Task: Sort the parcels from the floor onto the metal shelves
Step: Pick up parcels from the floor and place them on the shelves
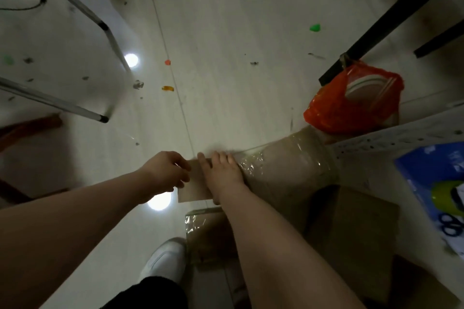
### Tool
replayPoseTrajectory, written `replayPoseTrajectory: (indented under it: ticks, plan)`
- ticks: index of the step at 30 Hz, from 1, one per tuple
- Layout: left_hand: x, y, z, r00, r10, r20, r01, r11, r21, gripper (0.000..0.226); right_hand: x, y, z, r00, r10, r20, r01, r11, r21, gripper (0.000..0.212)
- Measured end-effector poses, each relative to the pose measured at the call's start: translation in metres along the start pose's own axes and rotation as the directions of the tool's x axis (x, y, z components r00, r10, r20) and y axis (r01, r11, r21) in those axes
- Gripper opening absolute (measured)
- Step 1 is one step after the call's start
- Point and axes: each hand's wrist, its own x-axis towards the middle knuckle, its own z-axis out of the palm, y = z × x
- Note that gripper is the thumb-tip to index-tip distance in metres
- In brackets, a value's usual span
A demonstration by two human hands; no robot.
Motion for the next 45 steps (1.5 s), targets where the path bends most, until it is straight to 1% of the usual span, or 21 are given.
replayPoseTrajectory:
  ticks: [3,6,8,9,11,13,15,17,19,21,24,26,28,29,31,33,35,37,39,42,45]
  plan:
    - [-0.006,0.001,0.002,0.999,-0.010,-0.032,0.010,1.000,-0.023,0.016,-0.008,0.005,-0.010,0.999,0.021,-0.036,-0.019,0.997,0.080,0.121]
    - [-0.036,0.014,0.000,0.977,0.001,-0.214,-0.013,0.998,-0.053,0.014,-0.033,0.017,-0.044,0.983,0.159,-0.087,-0.112,0.910,0.400,0.135]
    - [-0.065,0.031,-0.004,0.927,-0.034,-0.373,0.009,0.998,-0.069,0.056,-0.060,0.025,-0.074,0.954,0.295,-0.044,-0.201,0.743,0.638,0.134]
    - [-0.082,0.042,-0.008,0.927,-0.081,-0.367,0.030,0.989,-0.143,0.083,-0.077,0.029,-0.090,0.940,0.341,-0.011,-0.222,0.636,0.739,0.130]
    - [-0.123,0.070,-0.017,0.979,-0.101,-0.175,0.028,0.925,-0.380,0.115,-0.123,0.034,-0.124,0.936,0.351,0.032,-0.195,0.441,0.876,0.122]
    - [-0.166,0.099,-0.028,1.000,0.008,0.013,0.000,0.859,-0.512,0.111,-0.180,0.038,-0.161,0.957,0.287,0.044,-0.136,0.311,0.941,0.124]
    - [-0.209,0.131,-0.038,0.994,0.105,-0.007,-0.094,0.852,-0.516,0.090,-0.238,0.045,-0.196,0.972,0.214,0.097,-0.135,0.174,0.975,0.127]
    - [-0.254,0.162,-0.044,0.963,0.242,-0.115,-0.268,0.880,-0.392,0.087,-0.297,0.058,-0.232,0.968,0.171,0.183,-0.187,0.005,0.982,0.118]
    - [-0.301,0.189,-0.051,0.829,0.525,-0.190,-0.528,0.848,0.038,0.088,-0.353,0.069,-0.271,0.942,0.188,0.279,-0.226,-0.261,0.939,0.104]
    - [-0.347,0.212,-0.058,0.607,0.784,-0.126,-0.645,0.579,0.499,0.084,-0.404,0.075,-0.310,0.914,0.211,0.347,-0.206,-0.496,0.844,0.093]
    - [-0.411,0.253,-0.068,0.337,0.931,0.141,-0.722,0.160,0.673,0.086,-0.466,0.075,-0.360,0.909,0.221,0.353,-0.152,-0.612,0.776,0.090]
    - [-0.450,0.280,-0.075,0.233,0.936,0.265,-0.726,-0.013,0.687,0.088,-0.501,0.074,-0.388,0.902,0.281,0.328,-0.068,-0.657,0.750,0.080]
    - [-0.483,0.303,-0.085,0.256,0.915,0.313,-0.772,-0.001,0.636,0.098,-0.537,0.074,-0.411,0.885,0.365,0.289,0.025,-0.657,0.753,0.064]
    - [-0.500,0.314,-0.091,0.315,0.898,0.308,-0.803,0.079,0.591,0.105,-0.556,0.075,-0.420,0.878,0.403,0.258,0.057,-0.624,0.780,0.058]
    - [-0.534,0.334,-0.105,0.506,0.831,0.232,-0.831,0.398,0.389,0.116,-0.594,0.076,-0.439,0.871,0.456,0.184,0.101,-0.533,0.840,0.052]
    - [-0.563,0.351,-0.122,0.708,0.676,0.206,-0.697,0.716,0.045,0.121,-0.633,0.075,-0.459,0.871,0.482,0.101,0.140,-0.438,0.888,0.053]
    - [-0.584,0.362,-0.141,0.797,0.521,0.306,-0.504,0.852,-0.138,0.113,-0.667,0.072,-0.478,0.863,0.505,0.018,0.187,-0.352,0.917,0.065]
    - [-0.605,0.368,-0.155,0.765,0.470,0.441,-0.439,0.881,-0.178,0.090,-0.696,0.063,-0.497,0.845,0.534,-0.035,0.217,-0.283,0.934,0.073]
    - [-0.626,0.375,-0.163,0.706,0.501,0.500,-0.459,0.862,-0.216,0.072,-0.718,0.054,-0.512,0.825,0.562,-0.059,0.239,-0.252,0.938,0.073]
    - [-0.652,0.390,-0.177,0.623,0.553,0.553,-0.560,0.809,-0.177,0.071,-0.740,0.040,-0.528,0.832,0.551,-0.064,0.223,-0.226,0.948,0.062]
    - [-0.674,0.406,-0.193,0.560,0.567,0.604,-0.702,0.712,-0.019,0.069,-0.754,0.024,-0.544,0.791,0.610,-0.050,0.125,-0.081,0.989,0.069]
